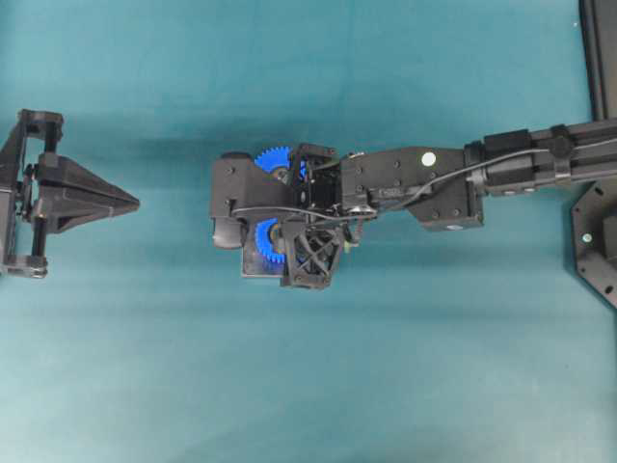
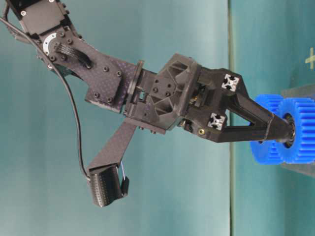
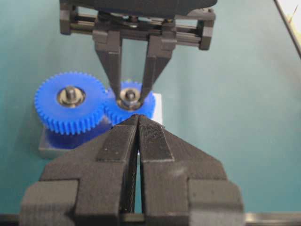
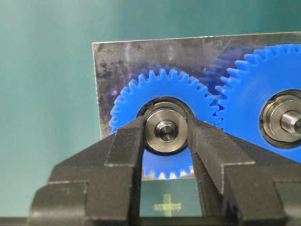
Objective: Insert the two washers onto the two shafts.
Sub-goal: 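Lower the held washer onto the lower gear shaft and release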
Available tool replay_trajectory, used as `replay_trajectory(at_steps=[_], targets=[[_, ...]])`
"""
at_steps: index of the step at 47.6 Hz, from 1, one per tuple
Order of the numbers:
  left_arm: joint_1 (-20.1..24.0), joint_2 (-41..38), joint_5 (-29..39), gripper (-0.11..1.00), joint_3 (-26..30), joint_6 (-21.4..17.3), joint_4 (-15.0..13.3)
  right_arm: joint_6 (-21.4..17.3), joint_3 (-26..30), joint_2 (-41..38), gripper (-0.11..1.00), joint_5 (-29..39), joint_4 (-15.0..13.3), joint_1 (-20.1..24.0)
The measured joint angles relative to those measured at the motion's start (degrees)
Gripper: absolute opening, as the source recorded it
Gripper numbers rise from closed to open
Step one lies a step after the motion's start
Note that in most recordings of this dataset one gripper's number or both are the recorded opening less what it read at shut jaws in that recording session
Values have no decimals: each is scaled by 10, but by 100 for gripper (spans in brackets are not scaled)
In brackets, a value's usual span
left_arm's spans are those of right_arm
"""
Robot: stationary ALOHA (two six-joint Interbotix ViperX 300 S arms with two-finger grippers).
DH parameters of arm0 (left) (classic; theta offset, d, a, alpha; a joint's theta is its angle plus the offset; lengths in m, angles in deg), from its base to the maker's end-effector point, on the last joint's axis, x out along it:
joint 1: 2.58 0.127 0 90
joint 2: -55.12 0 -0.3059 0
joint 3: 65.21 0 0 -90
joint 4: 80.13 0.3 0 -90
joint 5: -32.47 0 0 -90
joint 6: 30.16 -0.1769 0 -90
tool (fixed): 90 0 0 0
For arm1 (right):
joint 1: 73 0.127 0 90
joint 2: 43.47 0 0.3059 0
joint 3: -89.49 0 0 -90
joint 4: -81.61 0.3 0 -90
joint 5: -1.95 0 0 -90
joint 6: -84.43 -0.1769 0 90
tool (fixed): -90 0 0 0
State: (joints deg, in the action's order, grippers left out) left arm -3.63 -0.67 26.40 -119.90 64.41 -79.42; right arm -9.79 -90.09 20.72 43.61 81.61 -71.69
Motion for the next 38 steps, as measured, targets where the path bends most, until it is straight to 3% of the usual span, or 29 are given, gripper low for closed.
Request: replay_trajectory(at_steps=[20,22,30,38], targets=[[0,0,0,0,0,0,0,-1,0,-1,32,17,0,0],[0,0,0,0,0,0,0,-1,1,-1,37,20,1,0],[0,0,0,0,0,0,0,-1,4,-1,84,42,7,3],[0,0,0,0,0,1,0,-1,18,-1,78,47,7,2]])
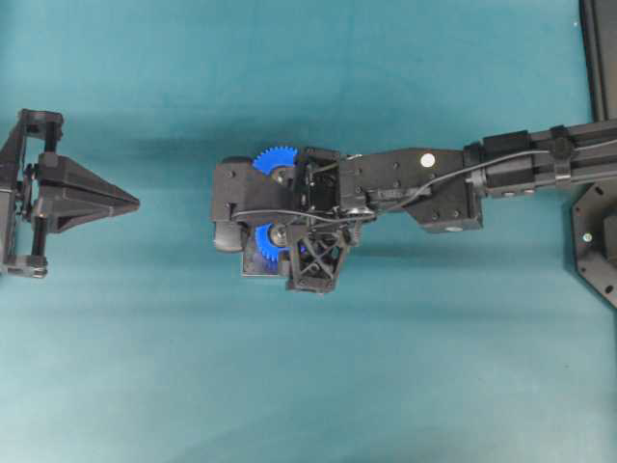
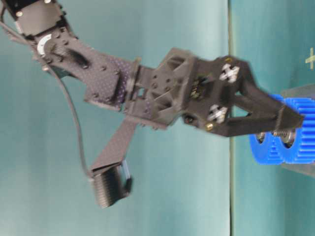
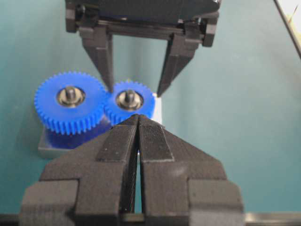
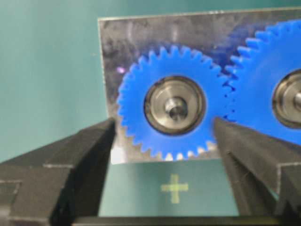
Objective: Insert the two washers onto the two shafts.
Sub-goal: 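Lower the held washer onto the lower gear shaft and release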
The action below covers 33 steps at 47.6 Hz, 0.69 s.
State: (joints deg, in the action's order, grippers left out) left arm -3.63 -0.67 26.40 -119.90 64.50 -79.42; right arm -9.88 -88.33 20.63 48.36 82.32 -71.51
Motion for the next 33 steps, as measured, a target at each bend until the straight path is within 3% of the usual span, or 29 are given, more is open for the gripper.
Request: replay_trajectory(at_steps=[16,26,33], targets=[[0,1,0,0,0,0,0,0,18,19,76,45,0,-2],[-1,-1,1,0,-1,0,0,0,8,42,75,33,-1,-3],[-4,-1,0,0,0,0,0,0,-10,59,67,16,-1,-5]])
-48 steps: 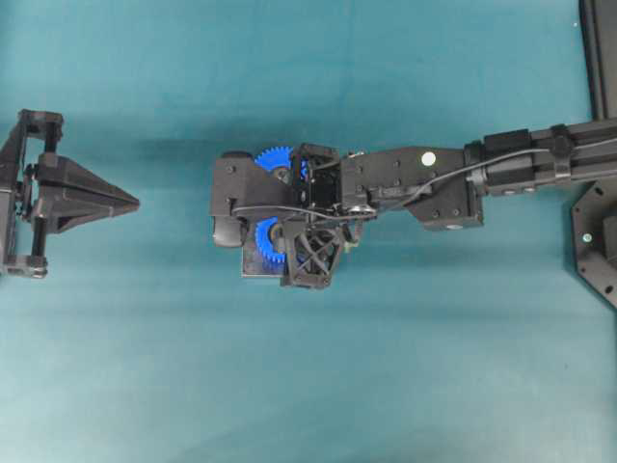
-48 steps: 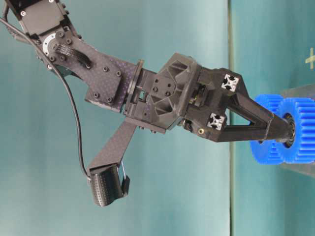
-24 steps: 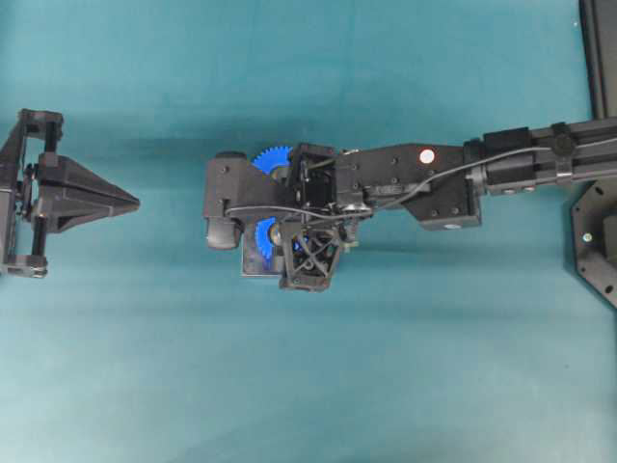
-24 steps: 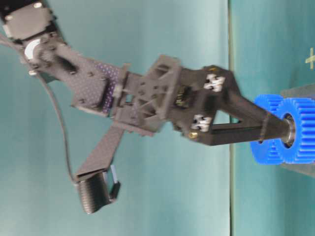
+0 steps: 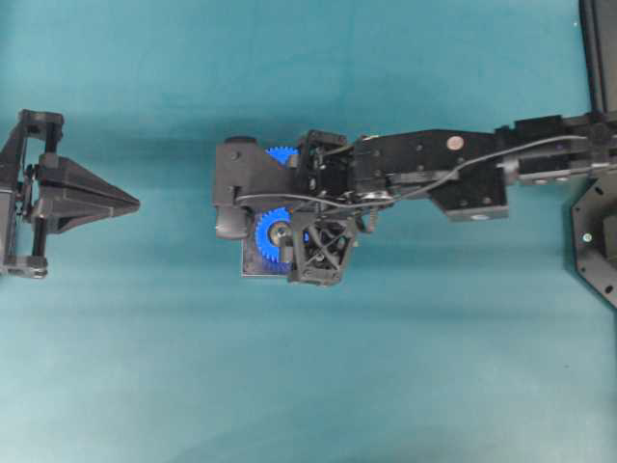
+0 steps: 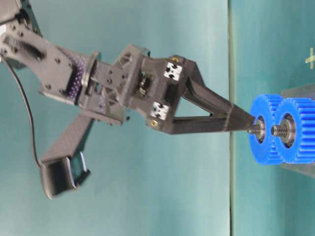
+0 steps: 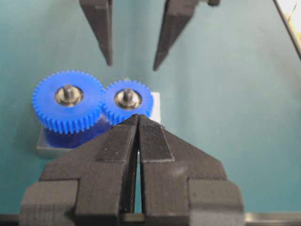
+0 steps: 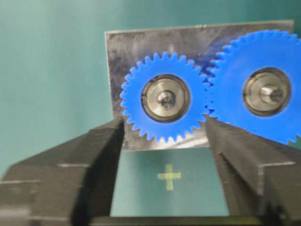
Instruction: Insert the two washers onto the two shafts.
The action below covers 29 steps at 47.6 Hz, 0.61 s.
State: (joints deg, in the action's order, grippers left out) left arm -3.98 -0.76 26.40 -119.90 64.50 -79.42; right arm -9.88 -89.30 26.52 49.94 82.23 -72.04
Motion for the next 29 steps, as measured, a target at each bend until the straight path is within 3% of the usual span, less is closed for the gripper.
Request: replay_trajectory(at_steps=[29], targets=[[-1,-1,19,0,-1,-2,0,-1,-80,88,67,-10,-3,-19]])
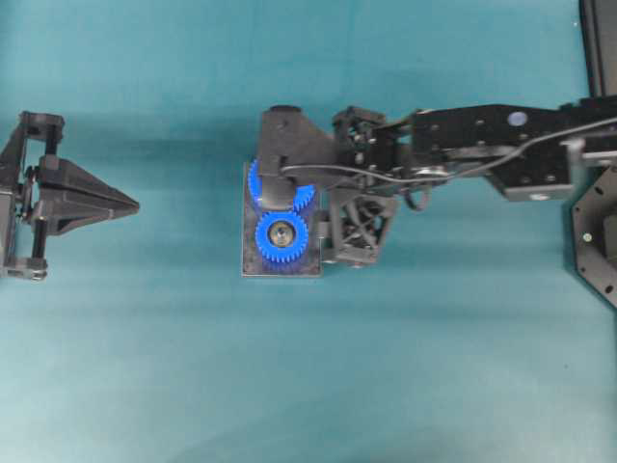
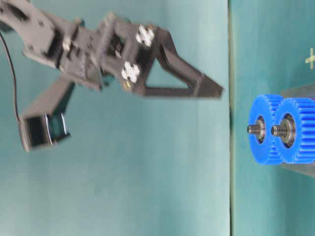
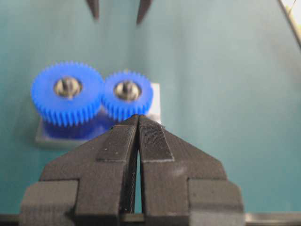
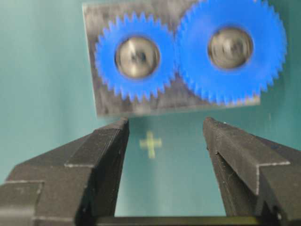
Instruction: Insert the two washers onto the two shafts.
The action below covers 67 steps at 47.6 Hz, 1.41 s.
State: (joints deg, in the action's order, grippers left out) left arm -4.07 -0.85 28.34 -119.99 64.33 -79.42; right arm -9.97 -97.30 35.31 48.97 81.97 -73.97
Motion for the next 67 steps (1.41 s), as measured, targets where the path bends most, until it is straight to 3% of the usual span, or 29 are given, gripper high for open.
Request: replay_trajectory(at_steps=[38,67], targets=[[0,-1,5,0,1,-4,0,0,-113,100,67,-110,0,-1],[-3,33,1,0,0,-2,0,0,-139,112,67,-142,0,-1]])
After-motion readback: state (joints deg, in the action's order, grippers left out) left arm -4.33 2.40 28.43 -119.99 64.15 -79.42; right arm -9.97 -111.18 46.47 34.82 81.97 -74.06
